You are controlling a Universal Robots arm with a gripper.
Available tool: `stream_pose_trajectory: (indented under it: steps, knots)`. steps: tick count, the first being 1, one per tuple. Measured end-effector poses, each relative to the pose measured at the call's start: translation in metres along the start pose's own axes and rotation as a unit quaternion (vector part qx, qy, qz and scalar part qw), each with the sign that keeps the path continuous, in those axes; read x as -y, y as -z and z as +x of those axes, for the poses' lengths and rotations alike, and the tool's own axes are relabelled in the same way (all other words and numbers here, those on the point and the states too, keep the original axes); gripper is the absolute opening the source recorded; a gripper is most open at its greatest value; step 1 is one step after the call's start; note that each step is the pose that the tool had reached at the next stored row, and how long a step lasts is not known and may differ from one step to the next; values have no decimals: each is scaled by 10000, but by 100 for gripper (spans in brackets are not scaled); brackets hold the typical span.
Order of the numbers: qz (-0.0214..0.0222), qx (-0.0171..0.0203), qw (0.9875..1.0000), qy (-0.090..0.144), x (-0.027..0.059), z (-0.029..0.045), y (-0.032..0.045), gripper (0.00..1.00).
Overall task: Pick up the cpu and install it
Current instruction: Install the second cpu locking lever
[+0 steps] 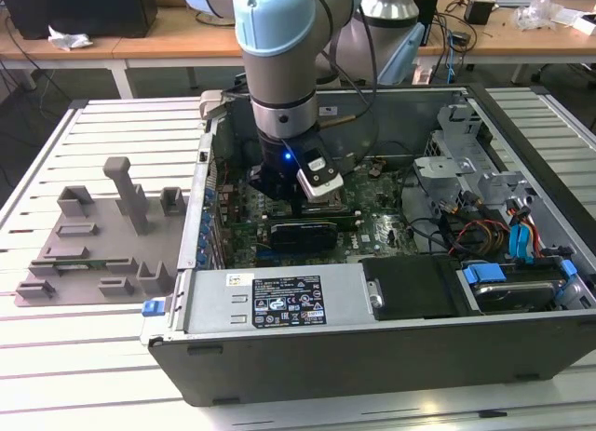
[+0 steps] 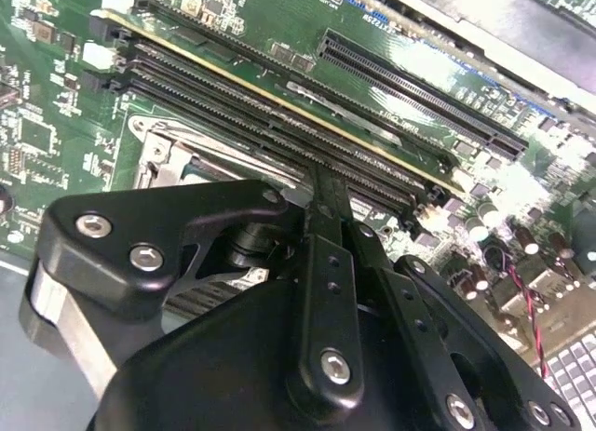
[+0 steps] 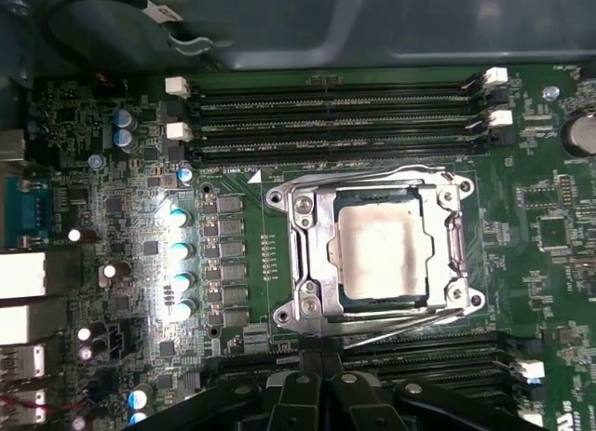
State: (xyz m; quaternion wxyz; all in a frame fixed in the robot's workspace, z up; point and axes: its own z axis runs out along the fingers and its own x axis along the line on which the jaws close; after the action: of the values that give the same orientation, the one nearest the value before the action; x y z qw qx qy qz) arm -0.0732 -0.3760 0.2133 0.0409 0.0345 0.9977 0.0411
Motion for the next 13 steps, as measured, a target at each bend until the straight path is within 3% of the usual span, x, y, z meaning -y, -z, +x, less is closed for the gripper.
stream_pose_trajectory:
  steps: [3,7,10,12,13]
  knots:
    - [0,0,10000,0,-4,-4,50,11]
    - [0,-1,10000,1,-1,-6,62,11]
    - [-23,-1,10000,-2,51,-9,65,11]
    - [-94,-6,10000,-8,90,-10,69,11]
    - [-267,-18,9996,-22,117,-10,71,11]
